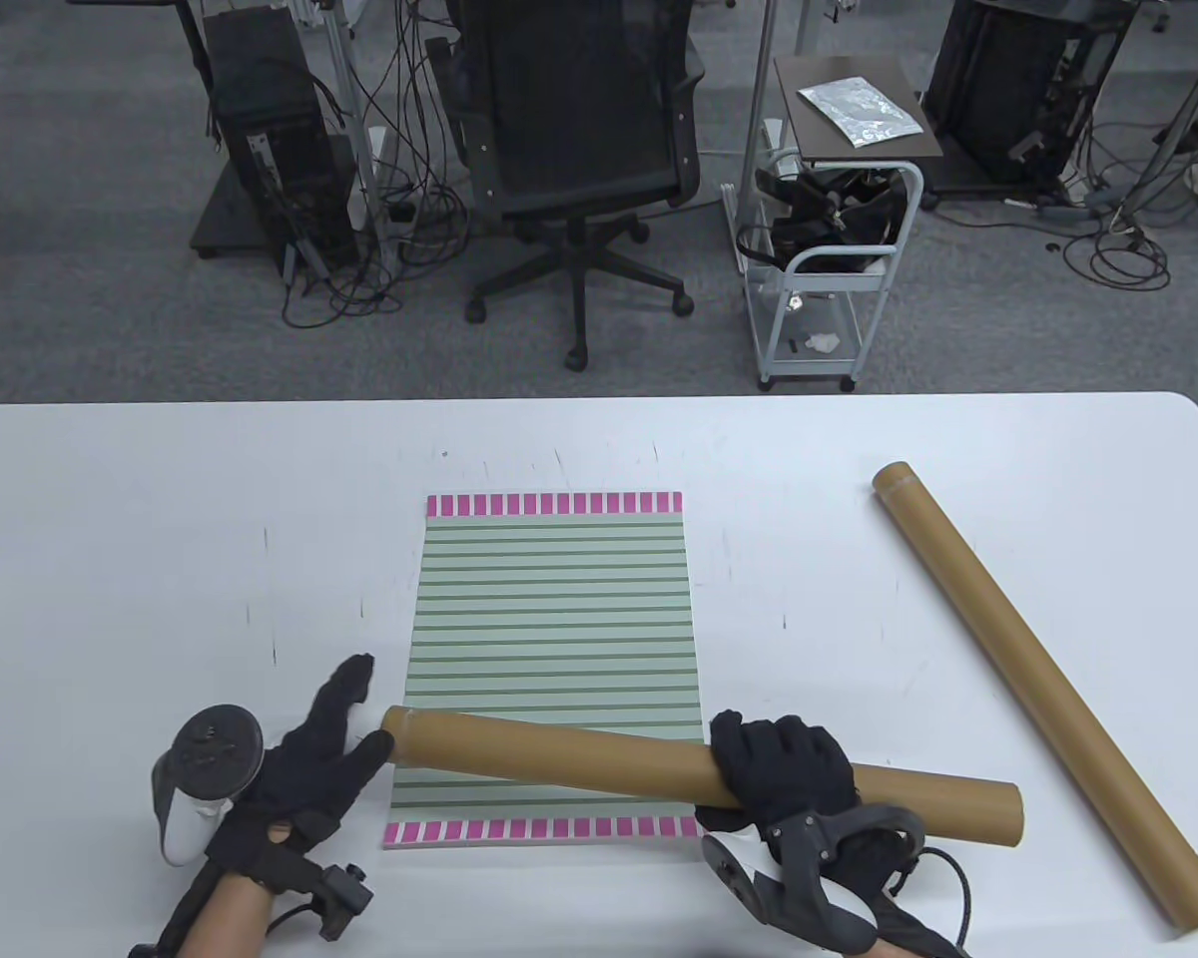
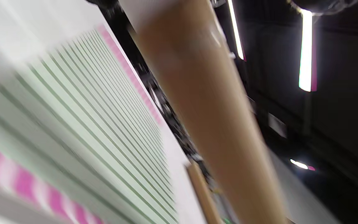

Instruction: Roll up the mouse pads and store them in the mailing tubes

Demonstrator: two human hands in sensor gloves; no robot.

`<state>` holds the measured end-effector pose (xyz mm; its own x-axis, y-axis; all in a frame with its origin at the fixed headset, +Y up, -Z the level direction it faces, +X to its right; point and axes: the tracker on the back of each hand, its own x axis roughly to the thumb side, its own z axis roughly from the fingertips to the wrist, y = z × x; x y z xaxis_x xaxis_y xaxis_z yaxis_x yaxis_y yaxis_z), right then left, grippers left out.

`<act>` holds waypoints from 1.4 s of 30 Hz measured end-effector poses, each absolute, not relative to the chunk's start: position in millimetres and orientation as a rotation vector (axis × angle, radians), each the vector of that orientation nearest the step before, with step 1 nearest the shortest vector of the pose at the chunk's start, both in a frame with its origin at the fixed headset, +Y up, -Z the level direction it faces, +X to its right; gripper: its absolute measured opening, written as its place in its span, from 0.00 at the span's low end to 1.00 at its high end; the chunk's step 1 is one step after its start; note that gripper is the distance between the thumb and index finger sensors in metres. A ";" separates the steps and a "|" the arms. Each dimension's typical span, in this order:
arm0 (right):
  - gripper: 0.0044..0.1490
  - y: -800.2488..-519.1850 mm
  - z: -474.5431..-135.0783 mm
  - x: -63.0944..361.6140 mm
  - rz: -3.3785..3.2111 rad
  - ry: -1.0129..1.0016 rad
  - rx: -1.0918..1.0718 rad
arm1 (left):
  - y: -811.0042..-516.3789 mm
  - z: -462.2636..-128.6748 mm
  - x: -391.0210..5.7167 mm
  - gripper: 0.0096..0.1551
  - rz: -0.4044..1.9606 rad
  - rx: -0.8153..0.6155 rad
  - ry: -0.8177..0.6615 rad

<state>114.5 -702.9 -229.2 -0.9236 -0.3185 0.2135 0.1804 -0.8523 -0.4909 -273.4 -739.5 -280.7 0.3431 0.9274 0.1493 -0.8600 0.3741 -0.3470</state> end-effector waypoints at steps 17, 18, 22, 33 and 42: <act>0.49 -704.5 -236.1 129.8 -2.728 0.707 -0.441 | -751.2 -288.4 -344.8 0.57 0.258 -0.216 0.092; 0.49 -704.8 -236.8 129.7 -2.736 0.700 -0.439 | -755.7 -289.6 -346.9 0.57 0.162 -0.241 0.140; 0.49 -705.3 -236.7 130.9 -2.719 0.686 -0.444 | -770.4 -295.2 -346.0 0.58 -0.028 -0.274 0.261; 0.50 -708.2 -237.5 130.6 -2.663 0.650 -0.465 | -760.2 -299.5 -320.8 0.36 0.057 -0.288 0.079; 0.50 -704.9 -237.7 134.8 -2.797 0.656 -0.484 | -753.7 -297.6 -314.5 0.38 1.169 -0.323 -0.239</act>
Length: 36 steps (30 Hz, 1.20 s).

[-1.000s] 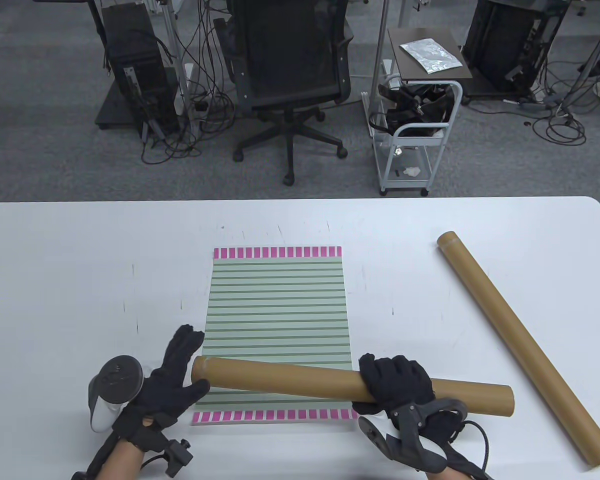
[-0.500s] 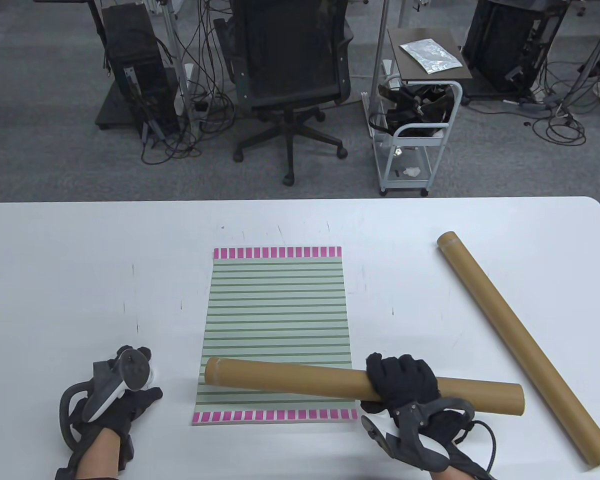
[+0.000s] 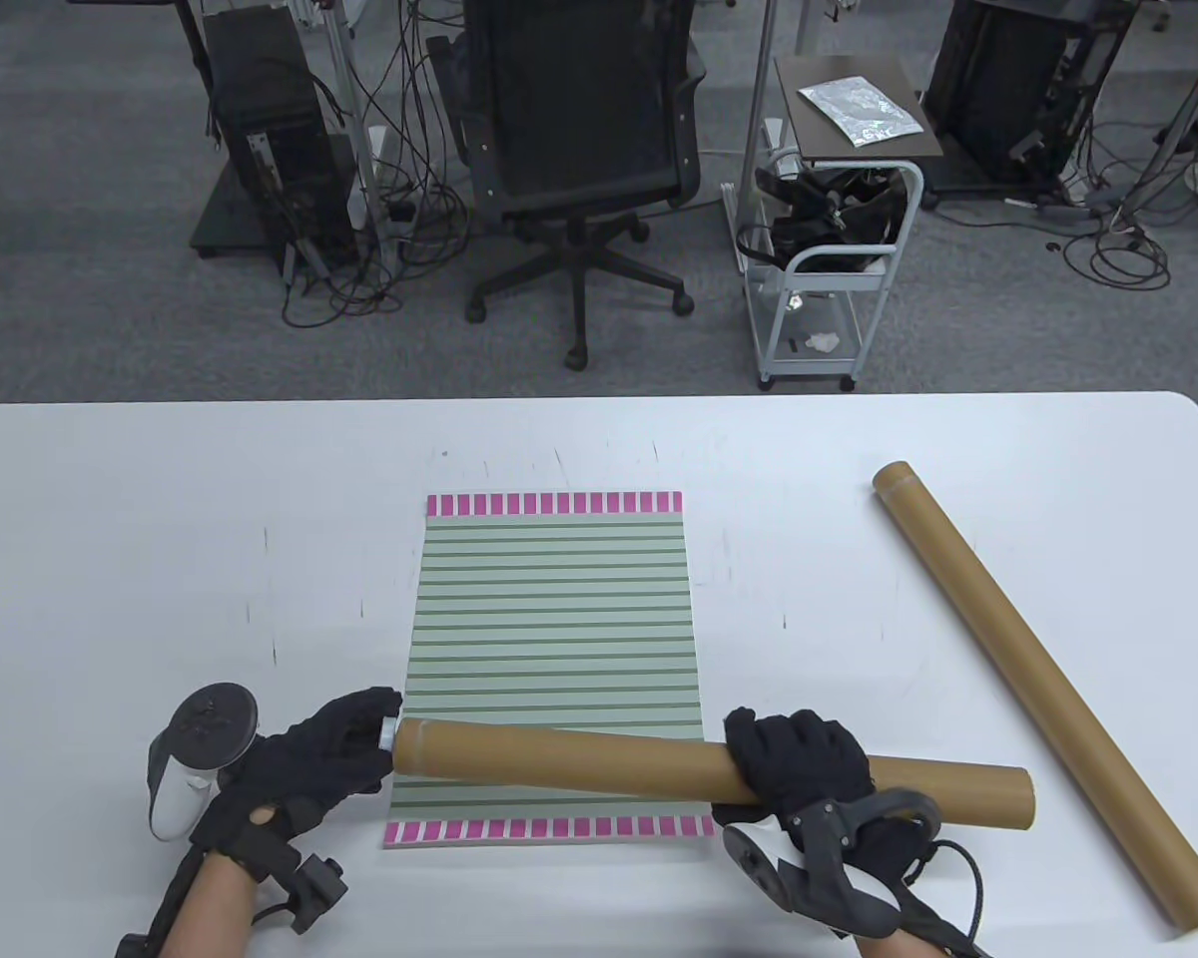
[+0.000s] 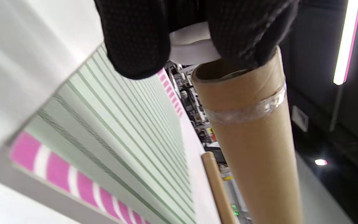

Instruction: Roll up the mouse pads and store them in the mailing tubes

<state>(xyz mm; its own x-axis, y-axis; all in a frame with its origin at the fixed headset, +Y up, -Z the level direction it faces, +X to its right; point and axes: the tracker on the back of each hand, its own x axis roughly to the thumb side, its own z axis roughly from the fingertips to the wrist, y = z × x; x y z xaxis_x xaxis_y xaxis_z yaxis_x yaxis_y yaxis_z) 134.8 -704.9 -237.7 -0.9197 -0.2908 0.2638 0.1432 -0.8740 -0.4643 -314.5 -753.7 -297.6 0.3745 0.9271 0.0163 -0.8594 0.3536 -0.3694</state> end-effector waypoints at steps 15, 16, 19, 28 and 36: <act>0.50 -706.8 -242.7 141.7 -2.829 0.643 -0.392 | -753.2 -290.4 -286.3 0.39 1.402 -0.328 -0.327; 0.49 -706.8 -242.7 142.9 -2.832 0.646 -0.390 | -752.3 -289.0 -283.7 0.43 1.422 -0.332 -0.329; 0.49 -707.1 -242.9 141.7 -2.847 0.639 -0.385 | -748.8 -286.4 -276.4 0.51 1.322 -0.321 -0.353; 0.49 -706.7 -242.1 139.5 -2.841 0.635 -0.385 | -743.2 -281.9 -268.5 0.55 1.140 -0.276 -0.361; 0.50 -709.0 -248.7 140.5 -2.870 0.562 -0.377 | -746.7 -282.8 -264.6 0.59 1.096 -0.284 -0.364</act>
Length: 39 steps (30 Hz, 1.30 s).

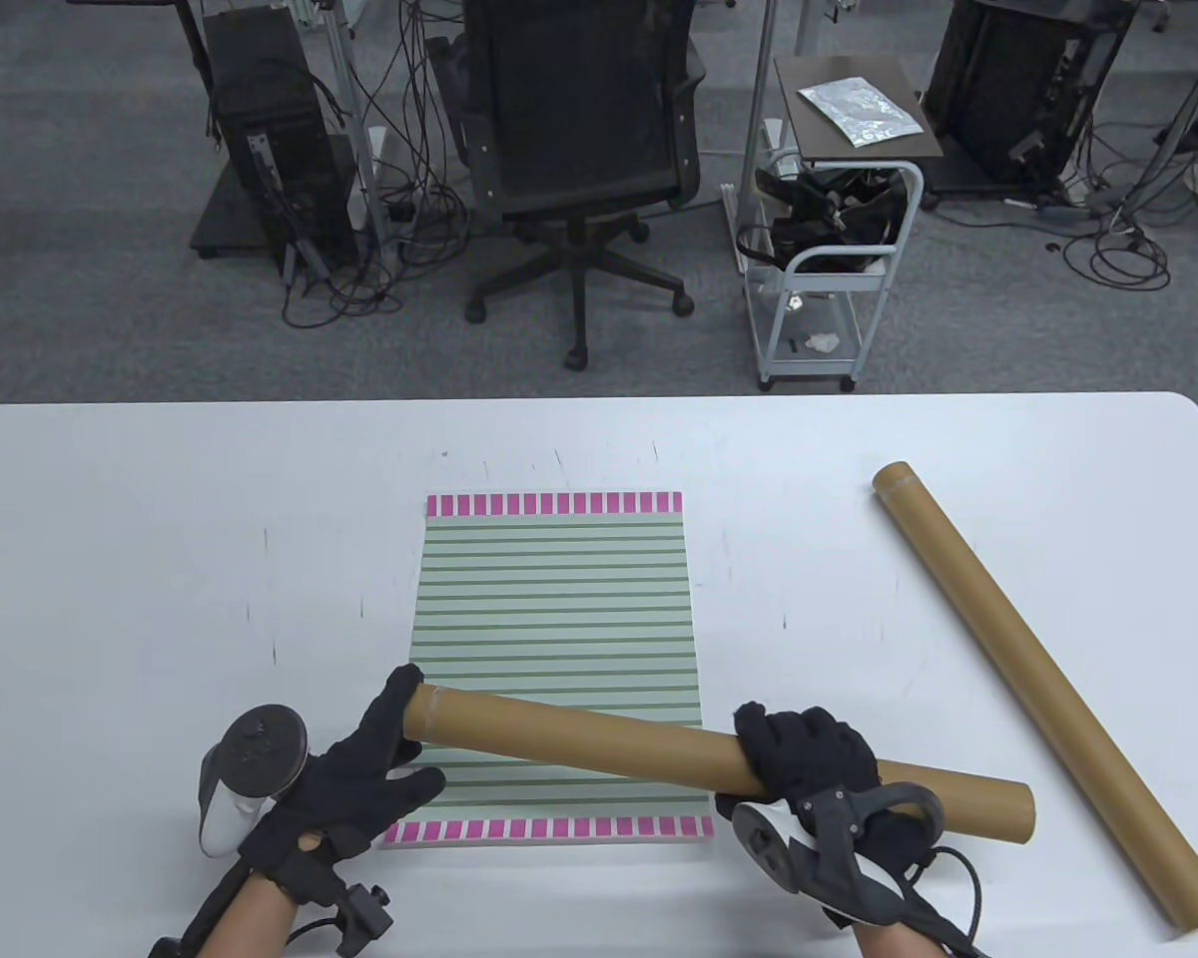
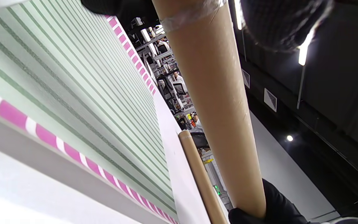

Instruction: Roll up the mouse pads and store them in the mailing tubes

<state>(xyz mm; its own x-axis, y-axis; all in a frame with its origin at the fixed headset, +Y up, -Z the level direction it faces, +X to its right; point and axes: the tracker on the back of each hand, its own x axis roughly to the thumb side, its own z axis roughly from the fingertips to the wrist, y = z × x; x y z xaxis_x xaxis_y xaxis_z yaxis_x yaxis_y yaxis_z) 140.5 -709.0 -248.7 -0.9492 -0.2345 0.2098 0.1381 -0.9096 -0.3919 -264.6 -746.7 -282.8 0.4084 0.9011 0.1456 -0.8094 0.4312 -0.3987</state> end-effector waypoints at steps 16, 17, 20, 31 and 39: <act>0.53 -752.1 -322.8 248.0 -2.809 -0.030 0.794 | -732.4 -269.2 -250.8 0.53 0.256 -0.056 -0.289; 0.53 -754.2 -326.4 252.6 -2.811 -0.046 0.847 | -733.0 -269.8 -251.1 0.53 0.249 -0.059 -0.287; 0.52 -756.4 -335.0 259.0 -2.817 -0.089 0.929 | -735.7 -272.6 -252.3 0.52 0.269 -0.078 -0.279; 0.52 -761.2 -370.6 262.9 -2.862 -0.240 0.915 | -743.7 -280.0 -262.6 0.50 0.247 -0.107 -0.234; 0.48 -707.8 -360.4 293.0 -2.804 -0.109 0.846 | -747.6 -281.3 -263.6 0.48 0.242 -0.127 -0.224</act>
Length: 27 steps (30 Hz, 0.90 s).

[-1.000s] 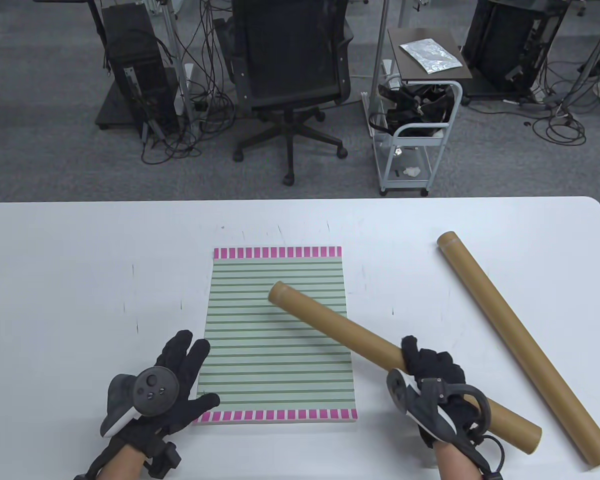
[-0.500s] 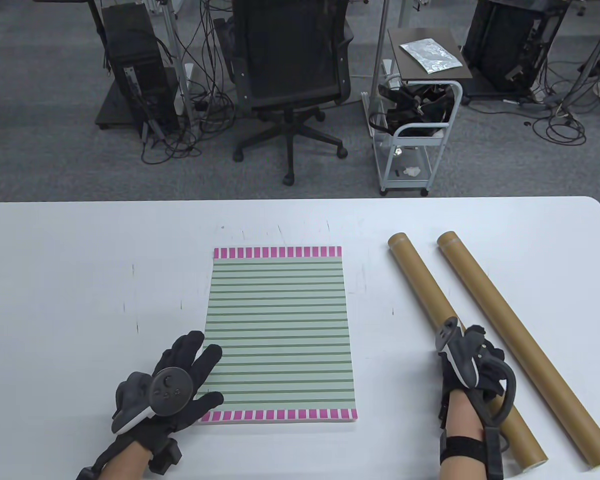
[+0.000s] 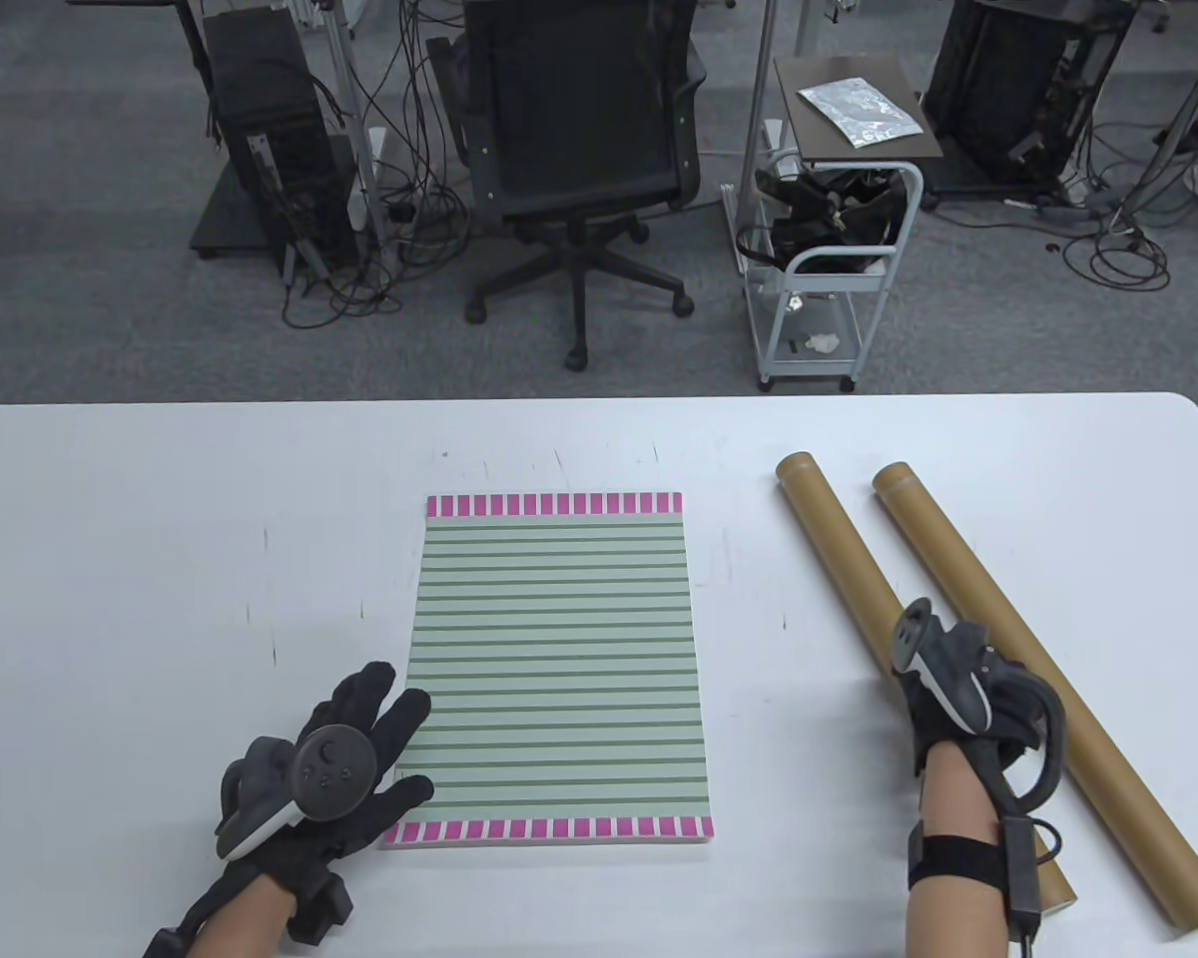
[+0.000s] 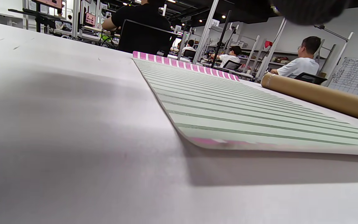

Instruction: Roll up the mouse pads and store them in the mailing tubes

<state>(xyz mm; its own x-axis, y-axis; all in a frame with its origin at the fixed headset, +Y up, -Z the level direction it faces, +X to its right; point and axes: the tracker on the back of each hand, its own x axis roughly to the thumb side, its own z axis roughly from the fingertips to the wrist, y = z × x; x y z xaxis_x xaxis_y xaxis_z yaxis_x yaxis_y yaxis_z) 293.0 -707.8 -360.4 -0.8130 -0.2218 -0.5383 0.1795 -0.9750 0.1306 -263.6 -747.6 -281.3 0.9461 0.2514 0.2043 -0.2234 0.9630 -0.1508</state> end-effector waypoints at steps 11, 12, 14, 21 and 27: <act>0.59 -707.2 -320.9 398.1 -2.754 -0.447 1.045 | -749.1 -281.6 -255.7 0.48 0.222 -0.126 -0.233; 0.59 -708.3 -322.2 400.2 -2.768 -0.454 1.050 | -749.4 -281.8 -255.4 0.48 0.222 -0.127 -0.233; 0.60 -713.1 -327.8 403.2 -2.794 -0.509 1.043 | -749.6 -281.8 -254.4 0.48 0.214 -0.127 -0.234; 0.61 -740.3 -348.1 403.2 -2.837 -0.679 0.949 | -750.4 -283.0 -258.4 0.46 0.204 -0.133 -0.225; 0.50 -726.1 -344.6 399.3 -2.790 -0.458 0.895 | -749.4 -282.4 -262.0 0.46 0.220 -0.128 -0.213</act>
